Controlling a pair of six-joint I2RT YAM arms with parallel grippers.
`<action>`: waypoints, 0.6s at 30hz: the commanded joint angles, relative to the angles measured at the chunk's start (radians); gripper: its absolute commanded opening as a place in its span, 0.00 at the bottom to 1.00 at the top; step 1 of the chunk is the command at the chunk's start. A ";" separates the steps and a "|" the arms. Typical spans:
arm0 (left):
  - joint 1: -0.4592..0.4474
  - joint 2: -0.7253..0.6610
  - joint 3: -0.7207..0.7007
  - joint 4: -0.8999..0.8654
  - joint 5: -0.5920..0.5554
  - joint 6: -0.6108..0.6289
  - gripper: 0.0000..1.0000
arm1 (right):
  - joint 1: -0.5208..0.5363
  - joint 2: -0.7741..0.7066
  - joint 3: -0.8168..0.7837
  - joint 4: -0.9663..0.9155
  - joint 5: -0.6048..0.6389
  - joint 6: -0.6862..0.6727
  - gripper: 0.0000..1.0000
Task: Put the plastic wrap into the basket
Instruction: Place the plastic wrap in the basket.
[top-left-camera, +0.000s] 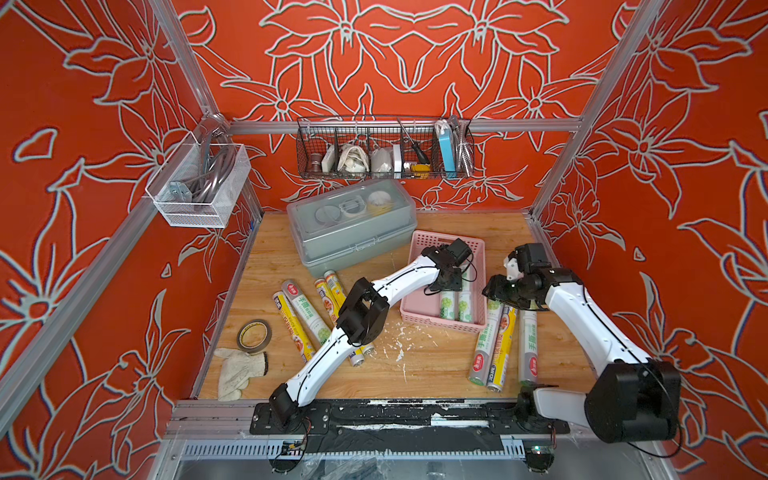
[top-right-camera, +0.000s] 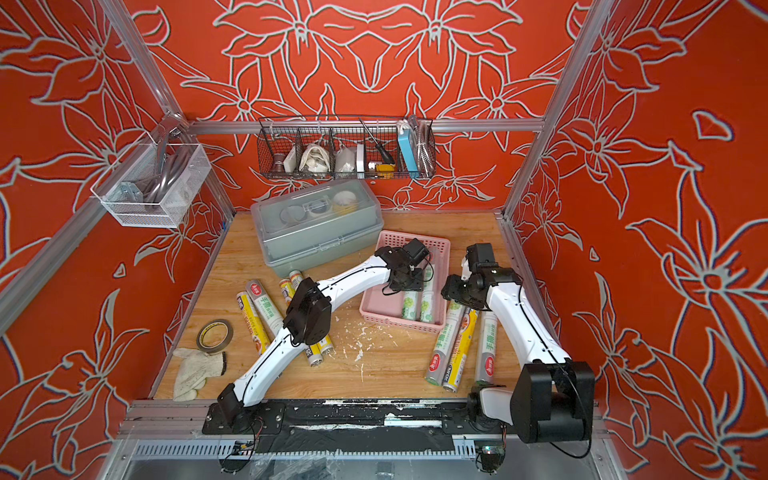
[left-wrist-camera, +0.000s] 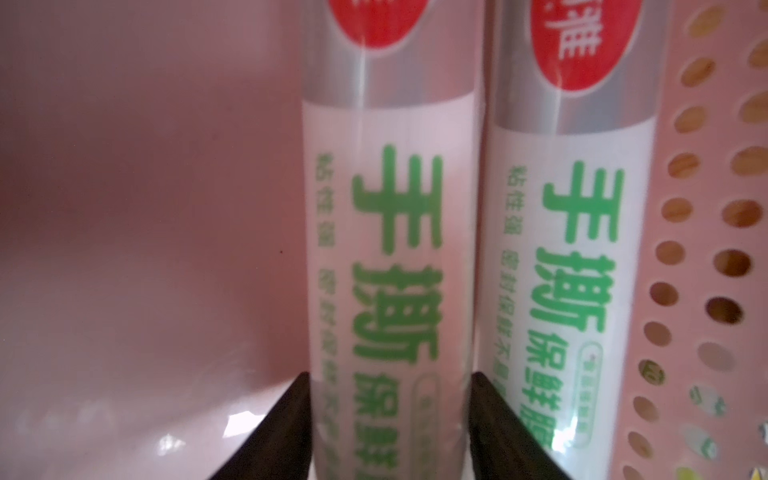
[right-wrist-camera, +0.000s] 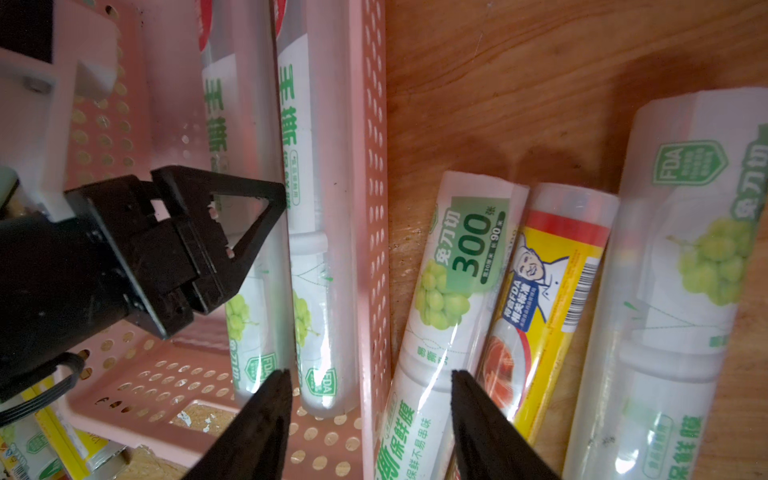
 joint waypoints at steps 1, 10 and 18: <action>-0.012 -0.003 0.015 0.008 0.000 -0.001 0.63 | -0.006 -0.020 -0.010 0.002 0.004 -0.013 0.61; -0.012 -0.041 -0.004 0.007 -0.014 0.008 0.65 | -0.012 -0.025 -0.012 -0.011 0.021 -0.015 0.61; -0.005 -0.148 -0.050 -0.014 -0.053 0.053 0.66 | -0.017 -0.038 -0.008 -0.026 0.022 -0.023 0.61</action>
